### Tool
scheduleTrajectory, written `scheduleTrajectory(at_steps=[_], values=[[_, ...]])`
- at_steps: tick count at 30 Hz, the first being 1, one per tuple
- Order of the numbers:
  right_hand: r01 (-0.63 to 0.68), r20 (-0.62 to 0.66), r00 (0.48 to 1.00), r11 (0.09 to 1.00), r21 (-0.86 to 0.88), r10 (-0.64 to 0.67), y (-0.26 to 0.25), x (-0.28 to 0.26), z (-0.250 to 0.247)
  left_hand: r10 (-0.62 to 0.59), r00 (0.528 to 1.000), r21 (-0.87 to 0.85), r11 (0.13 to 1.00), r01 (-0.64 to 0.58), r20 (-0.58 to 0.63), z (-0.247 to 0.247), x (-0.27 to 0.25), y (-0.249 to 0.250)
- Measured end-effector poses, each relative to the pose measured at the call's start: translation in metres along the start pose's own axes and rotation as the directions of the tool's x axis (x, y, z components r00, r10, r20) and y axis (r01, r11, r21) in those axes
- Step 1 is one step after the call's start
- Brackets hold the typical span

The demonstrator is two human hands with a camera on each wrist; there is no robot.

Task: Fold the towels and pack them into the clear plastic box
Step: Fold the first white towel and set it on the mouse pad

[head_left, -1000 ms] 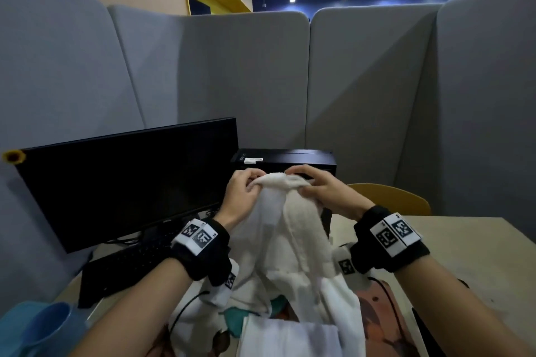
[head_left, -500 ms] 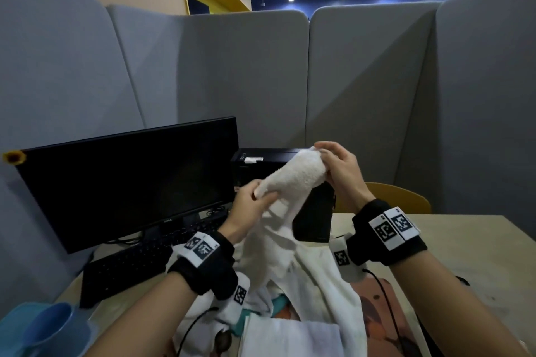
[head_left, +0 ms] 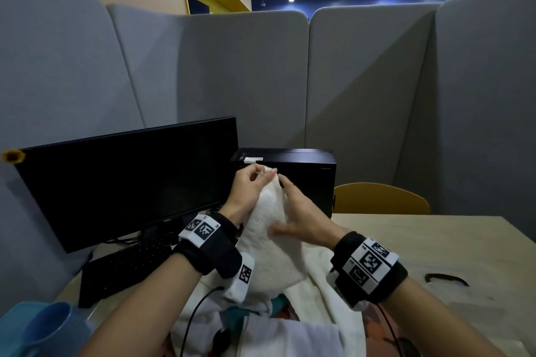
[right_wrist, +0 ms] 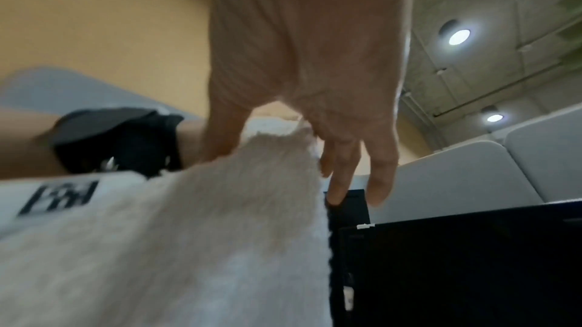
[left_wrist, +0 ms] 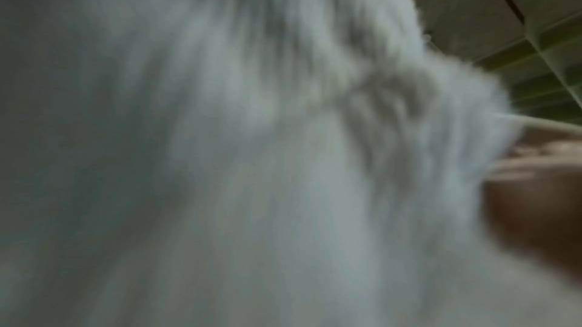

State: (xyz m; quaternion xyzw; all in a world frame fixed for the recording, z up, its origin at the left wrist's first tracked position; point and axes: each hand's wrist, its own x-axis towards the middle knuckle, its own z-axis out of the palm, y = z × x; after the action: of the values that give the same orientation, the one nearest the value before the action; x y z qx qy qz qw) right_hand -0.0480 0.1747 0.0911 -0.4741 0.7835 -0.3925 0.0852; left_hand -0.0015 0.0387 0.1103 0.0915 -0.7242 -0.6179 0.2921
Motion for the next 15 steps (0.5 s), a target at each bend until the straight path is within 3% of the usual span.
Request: scheduleTrajectory(at_steps=[5, 10, 12, 15], values=[[0.121, -0.254, 0.956, 0.985, -0.119, -0.148, 0.005, 0.0, 0.007, -0.049, 0.998, -0.014, 0.999, 0.049, -0.029, -0.009, -0.001, -0.004], [0.147, -0.36, 0.923, 0.989, 0.007, -0.134, 0.005, 0.002, -0.001, -0.068, 0.996, -0.045, 0.997, 0.065, -0.064, -0.013, -0.004, -0.005], [0.161, -0.277, 0.948, 0.987, -0.016, -0.159, 0.002, -0.001, 0.0, -0.059, 0.991, -0.071, 0.996, 0.051, -0.118, -0.012, -0.002, -0.005], [0.033, -0.098, 0.994, 0.981, -0.192, -0.053, 0.003, -0.001, 0.014, -0.045, 0.987, -0.107, 0.994, 0.029, -0.153, -0.006, 0.002, -0.002]])
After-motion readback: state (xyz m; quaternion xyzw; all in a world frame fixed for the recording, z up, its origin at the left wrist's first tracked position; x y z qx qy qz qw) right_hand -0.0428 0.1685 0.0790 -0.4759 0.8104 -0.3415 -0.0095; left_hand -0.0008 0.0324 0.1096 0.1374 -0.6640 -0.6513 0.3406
